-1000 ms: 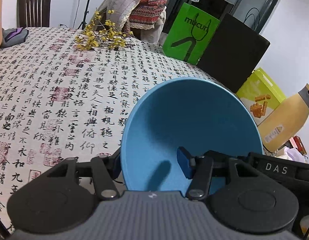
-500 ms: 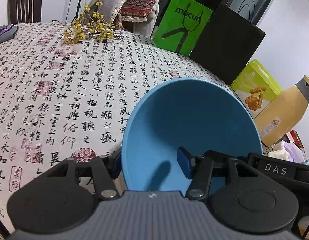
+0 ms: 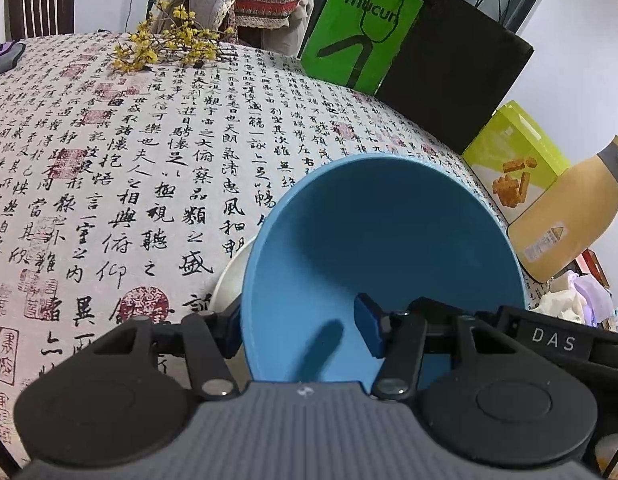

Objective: Organize plates and bowls
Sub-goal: 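Lower the stacked blue bowls onto the cream plates and open both grippers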

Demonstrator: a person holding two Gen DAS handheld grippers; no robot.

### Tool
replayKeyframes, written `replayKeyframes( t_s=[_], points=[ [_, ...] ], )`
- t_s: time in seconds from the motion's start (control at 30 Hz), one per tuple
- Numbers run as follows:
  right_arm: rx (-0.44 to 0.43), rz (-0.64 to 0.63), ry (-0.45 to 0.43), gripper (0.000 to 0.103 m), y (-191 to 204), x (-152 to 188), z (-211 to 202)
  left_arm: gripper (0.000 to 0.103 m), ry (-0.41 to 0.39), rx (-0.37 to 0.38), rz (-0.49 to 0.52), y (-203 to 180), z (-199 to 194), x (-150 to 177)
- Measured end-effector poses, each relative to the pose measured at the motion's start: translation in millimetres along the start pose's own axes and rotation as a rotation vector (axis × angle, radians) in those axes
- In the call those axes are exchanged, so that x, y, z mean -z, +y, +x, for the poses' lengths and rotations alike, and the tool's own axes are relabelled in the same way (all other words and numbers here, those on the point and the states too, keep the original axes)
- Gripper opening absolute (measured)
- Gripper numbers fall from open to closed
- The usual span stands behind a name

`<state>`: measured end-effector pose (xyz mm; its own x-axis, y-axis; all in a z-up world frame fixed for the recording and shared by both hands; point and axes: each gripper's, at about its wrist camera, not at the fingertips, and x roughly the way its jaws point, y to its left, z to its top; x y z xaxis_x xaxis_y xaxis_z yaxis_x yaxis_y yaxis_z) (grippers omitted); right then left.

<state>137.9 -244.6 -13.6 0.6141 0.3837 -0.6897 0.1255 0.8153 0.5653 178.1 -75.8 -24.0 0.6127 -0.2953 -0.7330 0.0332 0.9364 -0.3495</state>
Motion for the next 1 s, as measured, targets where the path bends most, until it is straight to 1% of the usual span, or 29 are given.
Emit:
replayKeyframes(
  t_s=[0.23, 0.4, 0.47, 0.6, 0.63, 0.7, 0.77, 0.8, 0.83, 0.87, 1.0],
  points=[
    [-0.003, 0.001, 0.013, 0.038, -6.8, -2.1, 9.9, 0.056, 0.01, -0.01, -0.009, 1.7, 6.9, -0.9],
    [-0.002, 0.013, 0.013, 0.038, -10.0, -4.4, 16.3, 0.057, -0.002, 0.001, -0.007, 1.0, 8.0, -2.9],
    [0.002, 0.013, 0.013, 0.038, -11.0, -4.6, 18.5, 0.059, -0.006, 0.006, -0.004, 0.4, 8.3, -3.8],
    [-0.016, 0.031, 0.016, 0.043, -16.5, -6.0, 20.6, 0.063, -0.016, 0.021, -0.003, 1.0, 9.0, -3.0],
    [-0.023, 0.039, 0.012, 0.045, -18.3, -6.3, 20.2, 0.066, -0.021, 0.025, -0.004, 1.4, 8.7, -2.4],
    [-0.041, 0.045, 0.0, 0.045, -20.5, -6.9, 18.1, 0.072, -0.043, 0.025, 0.002, 1.6, 5.9, -1.4],
    [-0.051, 0.035, -0.01, 0.048, -20.7, -7.1, 15.7, 0.076, -0.071, 0.027, 0.01, 1.0, 1.2, -1.0],
    [-0.05, 0.028, -0.016, 0.053, -20.3, -6.7, 14.4, 0.078, -0.086, 0.029, 0.013, 1.4, -1.7, -0.9],
    [-0.047, 0.023, -0.023, 0.057, -19.4, -6.0, 13.1, 0.084, -0.099, 0.027, 0.012, 1.9, -4.4, -0.6],
    [-0.046, 0.019, -0.031, 0.059, -19.0, -5.4, 11.5, 0.09, -0.115, 0.021, 0.009, 3.2, -7.7, -0.1],
    [-0.068, 0.016, -0.076, 0.075, -22.0, -3.1, 0.8, 0.093, -0.182, 0.011, 0.026, 6.1, -21.9, 3.1]
  ],
)
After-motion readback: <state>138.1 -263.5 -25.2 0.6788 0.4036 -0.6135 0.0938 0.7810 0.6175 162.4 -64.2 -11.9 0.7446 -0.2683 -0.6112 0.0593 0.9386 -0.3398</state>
